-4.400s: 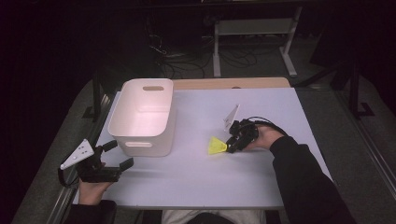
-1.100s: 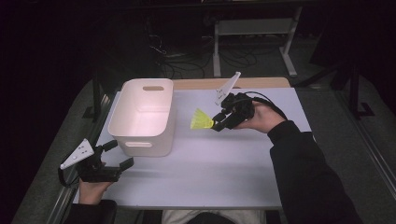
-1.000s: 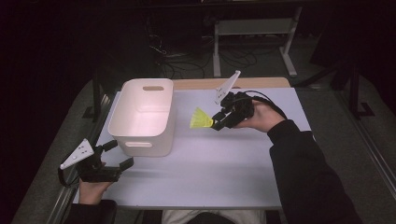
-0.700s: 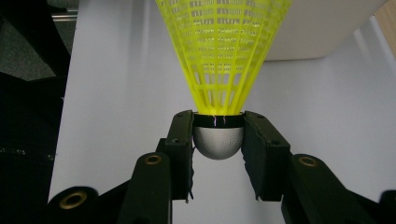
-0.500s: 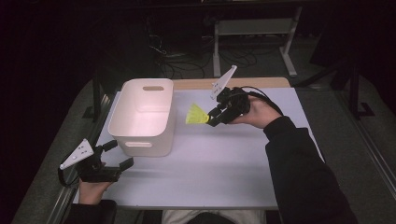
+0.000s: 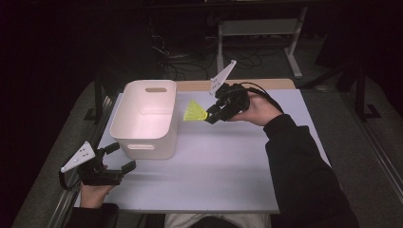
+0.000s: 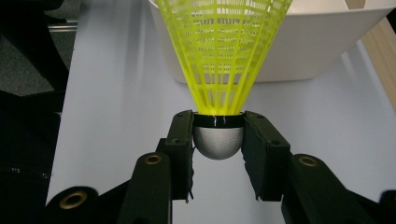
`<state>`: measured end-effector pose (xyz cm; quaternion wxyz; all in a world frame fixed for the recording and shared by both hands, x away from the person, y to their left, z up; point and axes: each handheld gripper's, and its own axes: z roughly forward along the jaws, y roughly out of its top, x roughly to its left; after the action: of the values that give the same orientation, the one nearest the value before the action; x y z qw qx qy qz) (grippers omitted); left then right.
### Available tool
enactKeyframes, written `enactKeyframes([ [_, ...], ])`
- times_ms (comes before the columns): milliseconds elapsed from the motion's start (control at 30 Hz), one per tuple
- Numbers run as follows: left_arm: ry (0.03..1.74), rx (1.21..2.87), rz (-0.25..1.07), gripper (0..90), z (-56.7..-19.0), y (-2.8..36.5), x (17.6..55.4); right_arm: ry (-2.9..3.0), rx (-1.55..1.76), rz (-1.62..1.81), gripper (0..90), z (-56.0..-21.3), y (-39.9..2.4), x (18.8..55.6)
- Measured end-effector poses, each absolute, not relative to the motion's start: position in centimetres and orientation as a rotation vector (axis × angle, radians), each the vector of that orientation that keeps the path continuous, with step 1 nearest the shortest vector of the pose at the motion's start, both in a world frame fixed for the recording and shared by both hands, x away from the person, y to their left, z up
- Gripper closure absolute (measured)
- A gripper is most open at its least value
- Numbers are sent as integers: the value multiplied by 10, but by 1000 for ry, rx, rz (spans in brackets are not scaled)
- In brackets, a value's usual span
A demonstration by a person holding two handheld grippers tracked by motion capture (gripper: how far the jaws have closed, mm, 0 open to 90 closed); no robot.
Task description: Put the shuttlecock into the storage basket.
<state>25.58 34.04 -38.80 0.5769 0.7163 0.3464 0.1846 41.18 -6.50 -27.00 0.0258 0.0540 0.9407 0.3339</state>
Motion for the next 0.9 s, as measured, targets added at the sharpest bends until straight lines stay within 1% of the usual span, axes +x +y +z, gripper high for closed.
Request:
enactKeyframes([
  [900, 813, 1676, 432, 0, -388, 340, 256, 2887, 113, 1060, 632, -247, -30, 418],
])
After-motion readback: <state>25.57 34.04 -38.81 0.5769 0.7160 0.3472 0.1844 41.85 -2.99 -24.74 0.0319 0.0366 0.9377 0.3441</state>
